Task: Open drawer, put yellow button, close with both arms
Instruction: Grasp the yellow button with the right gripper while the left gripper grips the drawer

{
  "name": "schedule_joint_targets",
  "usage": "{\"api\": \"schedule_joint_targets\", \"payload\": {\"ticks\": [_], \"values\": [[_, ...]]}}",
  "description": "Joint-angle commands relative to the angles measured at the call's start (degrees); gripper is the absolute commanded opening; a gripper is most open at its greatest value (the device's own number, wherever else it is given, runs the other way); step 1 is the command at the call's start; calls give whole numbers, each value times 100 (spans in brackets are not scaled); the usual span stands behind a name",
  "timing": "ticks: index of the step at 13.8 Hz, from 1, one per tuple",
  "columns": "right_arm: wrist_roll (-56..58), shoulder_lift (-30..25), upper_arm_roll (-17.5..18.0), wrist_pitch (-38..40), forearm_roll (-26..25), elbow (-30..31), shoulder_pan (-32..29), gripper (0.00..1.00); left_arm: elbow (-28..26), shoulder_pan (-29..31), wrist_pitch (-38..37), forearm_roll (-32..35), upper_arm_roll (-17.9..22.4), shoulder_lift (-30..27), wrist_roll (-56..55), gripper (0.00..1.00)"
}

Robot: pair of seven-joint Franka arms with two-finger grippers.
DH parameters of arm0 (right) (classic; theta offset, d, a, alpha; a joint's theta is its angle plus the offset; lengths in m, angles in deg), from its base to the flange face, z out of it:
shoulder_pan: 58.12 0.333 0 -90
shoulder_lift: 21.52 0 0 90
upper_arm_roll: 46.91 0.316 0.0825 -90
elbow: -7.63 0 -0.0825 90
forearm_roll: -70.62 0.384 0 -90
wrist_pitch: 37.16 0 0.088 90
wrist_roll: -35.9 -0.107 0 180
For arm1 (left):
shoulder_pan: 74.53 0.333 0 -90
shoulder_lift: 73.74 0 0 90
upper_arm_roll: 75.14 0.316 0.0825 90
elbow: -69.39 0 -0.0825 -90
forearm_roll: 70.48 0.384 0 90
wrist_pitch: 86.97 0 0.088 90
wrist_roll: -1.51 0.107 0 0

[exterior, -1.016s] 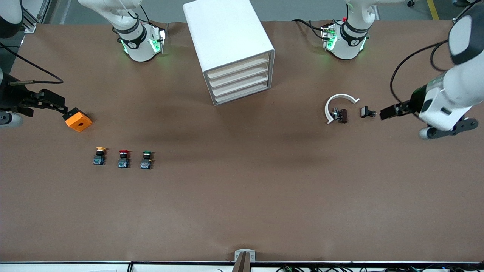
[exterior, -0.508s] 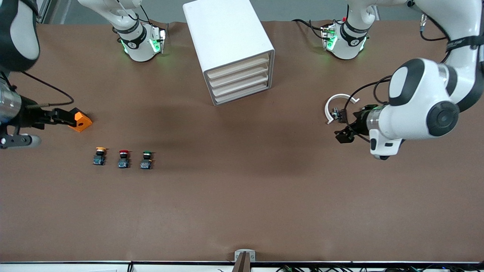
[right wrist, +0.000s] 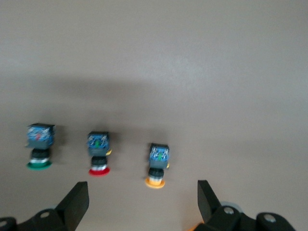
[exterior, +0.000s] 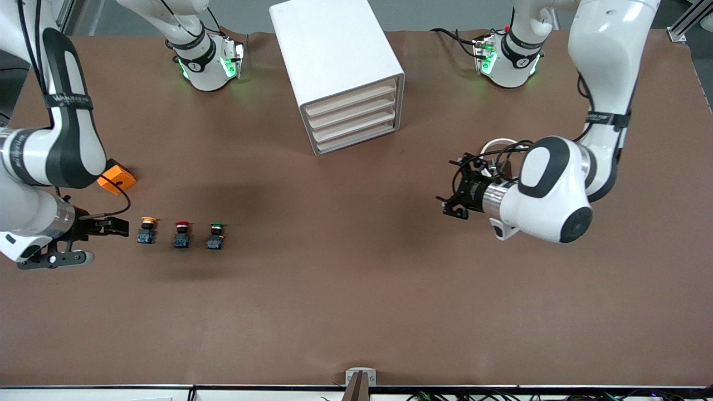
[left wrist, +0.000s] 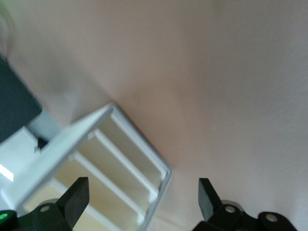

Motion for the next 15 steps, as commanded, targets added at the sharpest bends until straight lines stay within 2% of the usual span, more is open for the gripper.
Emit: {"api": "schedule_joint_targets", "payload": {"ticks": [1,3,6,8,15], "values": [[94,-45,81,-1013,-76,772,-194,100,170,-340,-398,-532,-4,227,-709,100],[94,122,81,-1735,-76,1124,-282,100,179,-787,-471,-946,-13,420,-1621,100],[85,246,90,-2422,-76,1591,-422,100,188,-1412,-471,-1088,-13,710,-2809,100],[85,272,81,-2450,-76,1749,-475,100,188,-1659,-489,-1332,-22,824,-3215,81],[85,553,90,-2485,-67,1820,-572,100,188,-1677,-1428,-1930,-22,1010,-4104,69]]}}
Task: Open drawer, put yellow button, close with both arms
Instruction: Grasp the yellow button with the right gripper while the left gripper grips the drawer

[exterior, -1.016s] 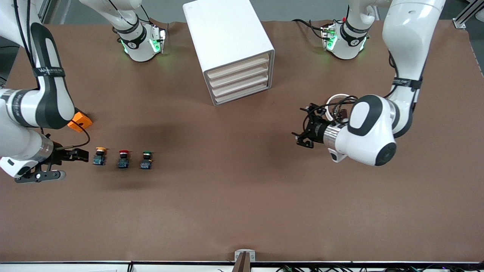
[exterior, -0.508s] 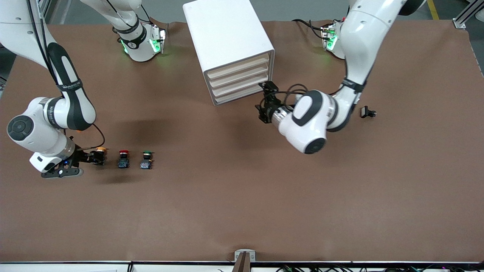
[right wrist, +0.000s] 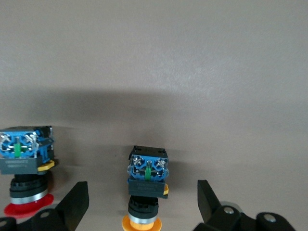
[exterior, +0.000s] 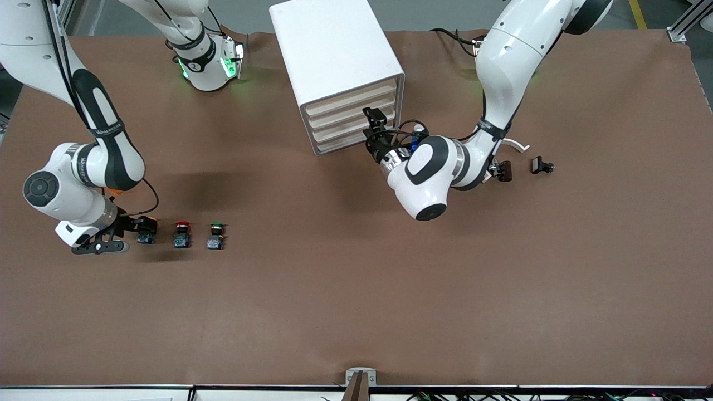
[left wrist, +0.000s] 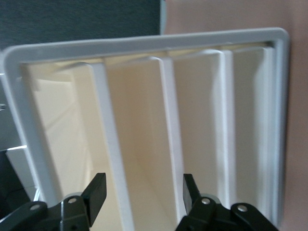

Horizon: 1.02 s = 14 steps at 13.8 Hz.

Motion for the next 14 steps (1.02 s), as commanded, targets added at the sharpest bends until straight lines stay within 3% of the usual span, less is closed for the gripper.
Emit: {"api": "schedule_joint_targets", "payload": {"ticks": [1,5,8,10,11,12,14], "values": [[31,60,95,-101,-64,45,-118,100,126,-53,-328,-425,-4,32,-278,62],[31,140,95,-170,-64,45,-109,100,100,-238,-355,-532,4,119,-340,60],[40,192,95,-232,-64,45,-127,100,100,-431,-354,-541,4,216,-349,51],[40,201,87,-276,-64,45,-127,78,100,-581,-346,-532,13,242,-357,33],[40,201,95,-276,-64,36,-127,67,108,-590,-346,-532,13,242,-357,13],[31,201,95,-276,-64,36,-135,61,117,-555,-346,-523,22,242,-357,0],[-21,280,95,-285,-64,1,-144,57,143,-494,-346,-497,83,216,-357,0]]}}
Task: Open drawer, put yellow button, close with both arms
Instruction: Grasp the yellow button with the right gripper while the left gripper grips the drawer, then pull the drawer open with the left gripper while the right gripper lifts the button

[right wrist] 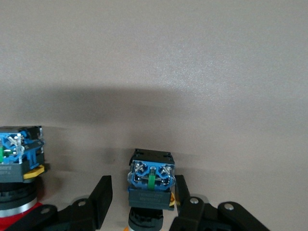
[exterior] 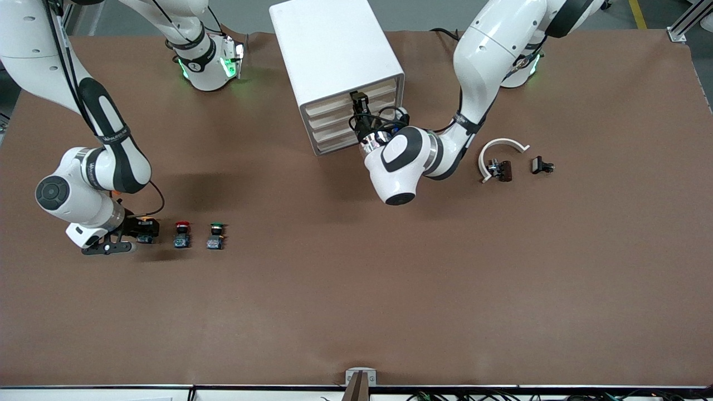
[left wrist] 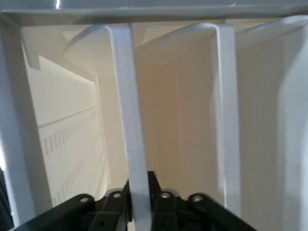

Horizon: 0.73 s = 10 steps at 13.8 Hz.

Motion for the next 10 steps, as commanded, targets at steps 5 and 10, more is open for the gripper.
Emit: {"api": "schedule_joint_targets", "payload": {"ticks": [5,10], "values": [[-31,89,92,-51,-55,-51,-121,23,796,626,5,-41,387,318,9,0],[-57,-331,145,815,-12,-392,89,17,1220,847,373,-59,712,574,193,0]]}}
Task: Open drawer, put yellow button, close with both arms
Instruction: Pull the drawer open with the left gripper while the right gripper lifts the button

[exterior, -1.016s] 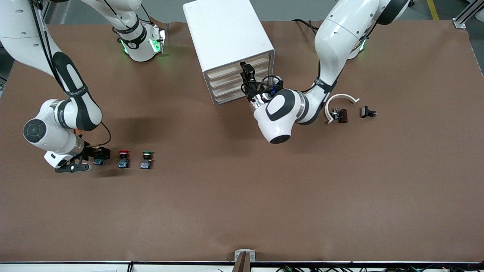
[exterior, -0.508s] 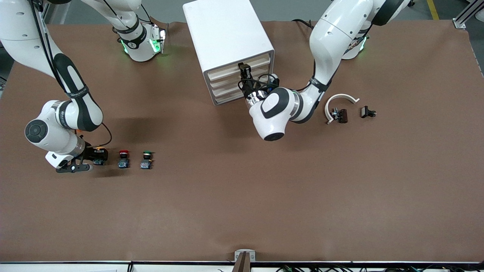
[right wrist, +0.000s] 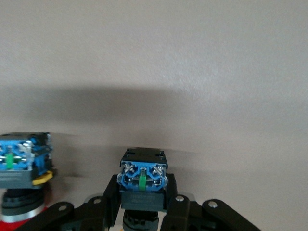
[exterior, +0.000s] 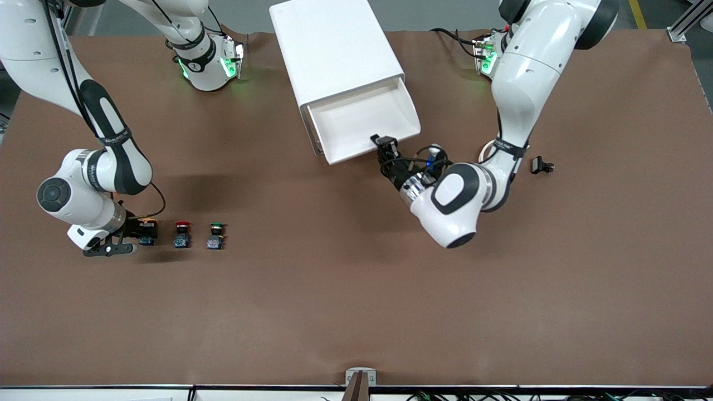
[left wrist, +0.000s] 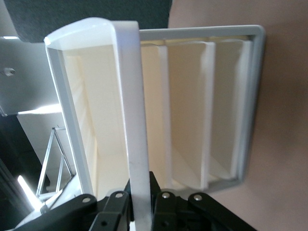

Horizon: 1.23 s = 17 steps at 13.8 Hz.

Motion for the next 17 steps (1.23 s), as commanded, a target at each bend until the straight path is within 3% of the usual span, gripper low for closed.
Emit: {"api": "schedule_joint_targets", "payload": {"ticks": [1,2,3,4,5,9,13,17], "values": [[-107,-476,65,1031,-12,-376,165,17,279,-95,480,-47,242,215,237,0],[-291,-625,73,1618,-12,-613,279,18,279,-95,497,-47,286,215,316,7],[-484,-740,74,2259,-12,-859,393,18,279,-95,506,-47,339,206,473,32],[-634,-854,74,2848,-12,-1131,507,18,288,-95,515,-47,357,189,649,78],[-809,-960,74,3385,-3,-1377,630,18,358,-95,524,-47,427,180,711,100],[-2222,-1557,82,4916,137,-1897,1368,18,648,-87,507,14,1005,136,1105,100],[-3953,-1681,91,6244,989,-2643,2089,22,736,-95,436,154,1919,57,2177,100],[-6184,-1673,82,6441,1718,-2953,3002,22,745,-113,559,155,2903,-57,3811,100]]}}
